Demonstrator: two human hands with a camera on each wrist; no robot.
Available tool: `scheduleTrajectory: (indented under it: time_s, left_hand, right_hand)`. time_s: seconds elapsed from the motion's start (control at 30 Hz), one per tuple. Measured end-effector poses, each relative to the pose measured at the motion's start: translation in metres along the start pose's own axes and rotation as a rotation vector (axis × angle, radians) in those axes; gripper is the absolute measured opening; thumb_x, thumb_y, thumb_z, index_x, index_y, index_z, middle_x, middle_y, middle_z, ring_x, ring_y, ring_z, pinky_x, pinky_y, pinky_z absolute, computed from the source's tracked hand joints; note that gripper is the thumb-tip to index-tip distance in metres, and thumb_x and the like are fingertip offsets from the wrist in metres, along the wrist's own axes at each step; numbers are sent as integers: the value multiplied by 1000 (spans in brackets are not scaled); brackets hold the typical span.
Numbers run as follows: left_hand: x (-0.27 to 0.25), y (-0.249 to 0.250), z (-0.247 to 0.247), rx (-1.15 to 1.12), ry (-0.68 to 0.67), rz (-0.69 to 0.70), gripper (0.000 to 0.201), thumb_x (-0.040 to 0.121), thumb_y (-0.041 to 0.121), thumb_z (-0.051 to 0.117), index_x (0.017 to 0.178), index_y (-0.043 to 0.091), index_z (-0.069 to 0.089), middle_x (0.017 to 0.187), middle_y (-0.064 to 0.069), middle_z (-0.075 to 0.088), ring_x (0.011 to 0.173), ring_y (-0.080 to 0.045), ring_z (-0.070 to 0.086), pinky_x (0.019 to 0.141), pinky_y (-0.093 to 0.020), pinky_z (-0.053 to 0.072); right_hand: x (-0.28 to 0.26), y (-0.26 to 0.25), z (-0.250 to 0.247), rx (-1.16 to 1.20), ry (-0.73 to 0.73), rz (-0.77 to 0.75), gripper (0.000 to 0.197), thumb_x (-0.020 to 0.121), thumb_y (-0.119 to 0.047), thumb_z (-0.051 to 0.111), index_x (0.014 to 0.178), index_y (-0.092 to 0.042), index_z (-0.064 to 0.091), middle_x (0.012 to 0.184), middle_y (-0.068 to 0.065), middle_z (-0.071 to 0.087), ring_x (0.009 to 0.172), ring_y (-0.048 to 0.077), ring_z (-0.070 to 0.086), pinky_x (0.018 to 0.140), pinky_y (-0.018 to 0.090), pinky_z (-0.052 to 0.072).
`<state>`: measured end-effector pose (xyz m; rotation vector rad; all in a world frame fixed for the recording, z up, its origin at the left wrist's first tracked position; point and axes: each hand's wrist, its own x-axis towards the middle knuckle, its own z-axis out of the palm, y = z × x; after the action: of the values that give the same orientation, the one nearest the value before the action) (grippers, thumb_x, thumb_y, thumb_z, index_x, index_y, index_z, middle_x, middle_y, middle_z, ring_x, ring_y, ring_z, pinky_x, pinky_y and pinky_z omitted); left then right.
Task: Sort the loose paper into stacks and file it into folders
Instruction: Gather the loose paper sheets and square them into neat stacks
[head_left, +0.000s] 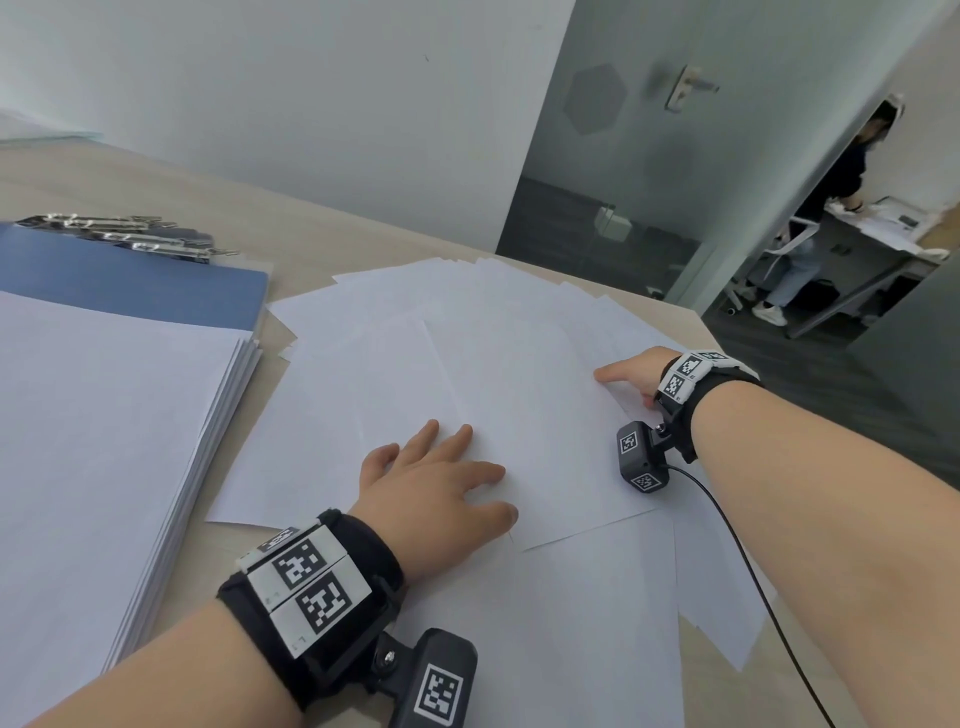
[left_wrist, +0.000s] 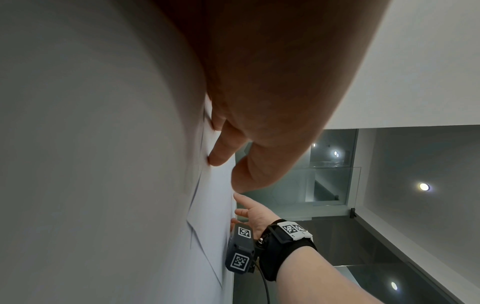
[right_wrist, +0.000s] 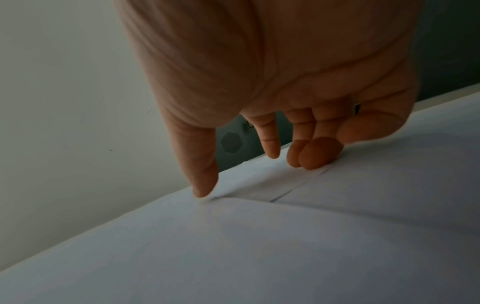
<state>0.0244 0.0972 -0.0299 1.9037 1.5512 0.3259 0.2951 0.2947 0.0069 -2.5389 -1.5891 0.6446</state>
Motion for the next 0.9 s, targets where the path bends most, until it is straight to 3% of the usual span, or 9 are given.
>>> scheduleTrajectory:
  time_s: [0.1, 0.2, 0.27, 0.37, 0.53, 0.67, 0.8, 0.9]
  left_hand:
    - [0, 0, 0, -9, 6, -3, 45, 93, 60, 46, 138, 56, 46, 167, 19, 7, 154, -5, -11, 122, -40, -11]
    - [-1, 1, 0, -12, 6, -6, 45, 93, 60, 46, 137, 57, 47, 167, 19, 7, 154, -5, -11, 122, -39, -11]
    - [-1, 1, 0, -10, 5, -10, 44, 93, 59, 46, 137, 57, 47, 167, 20, 7, 154, -5, -11, 122, -40, -11]
    - [-1, 1, -1, -11, 3, -12, 44, 93, 59, 47, 137, 57, 47, 167, 19, 7, 154, -5, -11, 122, -40, -10]
    - [-1, 2, -1, -11, 6, -8, 43, 93, 59, 47, 136, 56, 47, 167, 19, 8, 154, -6, -10, 122, -41, -10]
    - [-1, 2, 0, -2, 5, -4, 43, 93, 60, 47, 136, 57, 47, 167, 19, 8, 154, -6, -9, 122, -42, -10]
    - [-1, 2, 0, -5, 1, -7, 43, 93, 60, 46, 135, 57, 48, 167, 19, 8, 154, -6, -10, 122, -42, -10]
    - [-1, 2, 0, -8, -3, -7, 43, 93, 60, 46, 135, 56, 48, 167, 20, 8, 154, -5, -10, 122, -42, -10]
  right_hand:
    - [2, -3, 4, 12, -7, -40, 53, 84, -50, 74, 115, -11, 56, 107, 12, 58, 95, 31, 54, 82, 35, 41]
    - [2, -8, 8, 9, -7, -76, 80, 78, -58, 77, 135, -7, 54, 129, 12, 60, 101, 31, 56, 86, 34, 41]
    - [-2, -14, 10, -61, -9, -109, 89, 76, -65, 75, 140, -7, 50, 137, 11, 58, 114, 33, 57, 93, 34, 42]
    - [-11, -24, 15, -165, -76, -159, 93, 84, -66, 65, 151, -9, 39, 154, 9, 44, 140, 29, 43, 106, 33, 33]
    - [-17, -27, 18, -150, -144, -228, 92, 73, -60, 79, 148, -21, 43, 148, 1, 51, 130, 25, 51, 103, 31, 38]
    - [-20, -25, 9, -36, -75, -188, 98, 80, -49, 79, 158, -23, 26, 158, 7, 39, 142, 31, 40, 105, 37, 36]
    - [-21, -26, 8, 37, -49, -154, 95, 82, -45, 79, 158, -19, 28, 158, 9, 38, 140, 34, 42, 103, 43, 42]
    - [-18, -32, 14, -51, -7, -129, 96, 79, -52, 78, 153, -10, 34, 153, 12, 44, 137, 34, 45, 107, 40, 39]
